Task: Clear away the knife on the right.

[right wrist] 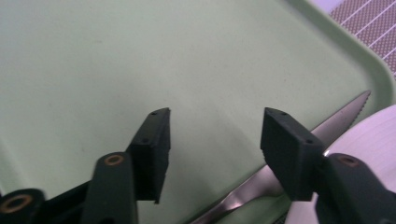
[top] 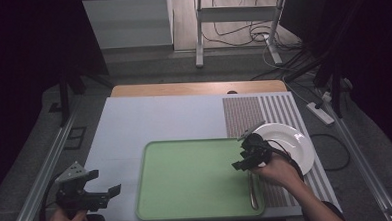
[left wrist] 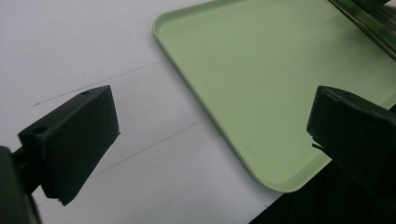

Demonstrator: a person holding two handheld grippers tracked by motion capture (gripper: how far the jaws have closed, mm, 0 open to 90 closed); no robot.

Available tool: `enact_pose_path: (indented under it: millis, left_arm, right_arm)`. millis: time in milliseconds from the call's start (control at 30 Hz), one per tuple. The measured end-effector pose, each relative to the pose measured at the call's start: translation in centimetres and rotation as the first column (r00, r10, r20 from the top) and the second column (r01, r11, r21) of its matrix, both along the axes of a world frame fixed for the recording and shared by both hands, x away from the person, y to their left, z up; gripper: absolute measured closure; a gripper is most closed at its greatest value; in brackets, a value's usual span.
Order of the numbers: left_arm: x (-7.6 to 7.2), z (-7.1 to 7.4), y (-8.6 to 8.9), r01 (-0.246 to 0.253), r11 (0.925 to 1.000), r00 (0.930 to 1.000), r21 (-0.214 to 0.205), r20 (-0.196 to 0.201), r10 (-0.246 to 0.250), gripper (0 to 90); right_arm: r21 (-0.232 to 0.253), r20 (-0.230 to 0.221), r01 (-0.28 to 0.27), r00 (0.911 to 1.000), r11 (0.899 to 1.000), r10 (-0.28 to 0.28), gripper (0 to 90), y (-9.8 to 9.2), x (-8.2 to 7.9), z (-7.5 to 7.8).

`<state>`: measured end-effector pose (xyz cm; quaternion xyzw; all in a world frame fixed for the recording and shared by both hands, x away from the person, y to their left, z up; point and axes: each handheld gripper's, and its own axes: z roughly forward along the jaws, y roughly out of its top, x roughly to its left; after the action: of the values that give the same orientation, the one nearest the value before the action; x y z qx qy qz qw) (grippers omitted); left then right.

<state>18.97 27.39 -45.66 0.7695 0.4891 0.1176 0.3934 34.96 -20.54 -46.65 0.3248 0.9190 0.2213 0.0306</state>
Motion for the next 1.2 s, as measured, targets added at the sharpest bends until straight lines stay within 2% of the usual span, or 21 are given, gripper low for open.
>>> enact_pose_path:
  millis: [167, 200, 233, 367, 567, 633, 700, 767, 967, 1200]
  left_arm:
    - [0.0, 0.0, 0.0, 0.000, 1.0000, 1.0000, 0.000, 0.000, 0.000, 2.0]
    - [0.0, 0.0, 0.0, -0.001, 1.0000, 1.0000, -0.001, 0.001, 0.001, 2.0]
    - [0.0, 0.0, 0.0, -0.001, 1.0000, 1.0000, 0.000, 0.001, 0.001, 2.0]
    - [0.0, 0.0, 0.0, -0.001, 1.0000, 1.0000, 0.000, 0.000, 0.001, 2.0]
    - [0.0, 0.0, 0.0, -0.002, 1.0000, 1.0000, -0.001, 0.002, 0.002, 2.0]
    - [0.0, 0.0, 0.0, -0.001, 1.0000, 1.0000, -0.001, 0.002, 0.001, 2.0]
    - [0.0, 0.0, 0.0, 0.000, 1.0000, 1.0000, 0.001, 0.004, 0.000, 2.0]
    - [0.0, 0.0, 0.0, 0.000, 1.0000, 1.0000, 0.001, 0.003, 0.000, 2.0]
    - [0.0, 0.0, 0.0, 0.000, 1.0000, 1.0000, 0.002, 0.003, 0.000, 2.0]
    - [0.0, 0.0, 0.0, -0.001, 1.0000, 1.0000, 0.001, 0.002, 0.001, 2.0]
  right_arm:
    - [0.000, 0.000, 0.000, 1.0000, 1.000, 0.000, 46.7, 0.0, 0.0, 0.0]
    - [0.003, 0.001, -0.002, 1.0000, 1.000, 0.002, 30.6, 0.0, 0.0, 0.0]
    - [0.036, 0.032, -0.001, 0.9995, 0.999, 0.000, 28.3, -0.2, -0.4, 1.0]
    - [0.025, 0.052, -0.003, 0.9987, 1.000, 0.002, 19.8, -0.2, -0.5, 1.0]
    - [0.058, 0.060, 0.005, 0.9982, 0.998, -0.009, 9.8, -0.5, -0.6, 0.9]
    - [0.065, 0.079, 0.007, 0.9968, 0.998, -0.012, 2.2, -0.8, -0.7, 0.8]
    - [0.069, 0.107, 0.016, 0.9939, 0.998, -0.024, 0.0, -1.1, -0.9, 0.8]
    - [0.072, 0.114, 0.022, 0.9930, 0.997, -0.030, 0.0, -1.2, -1.0, 0.8]
    - [0.082, 0.116, 0.031, 0.9924, 0.996, -0.041, 0.0, -1.7, -1.1, 0.9]
    - [0.061, 0.125, 0.029, 0.9915, 0.998, -0.036, 0.0, -1.6, -1.4, 1.0]
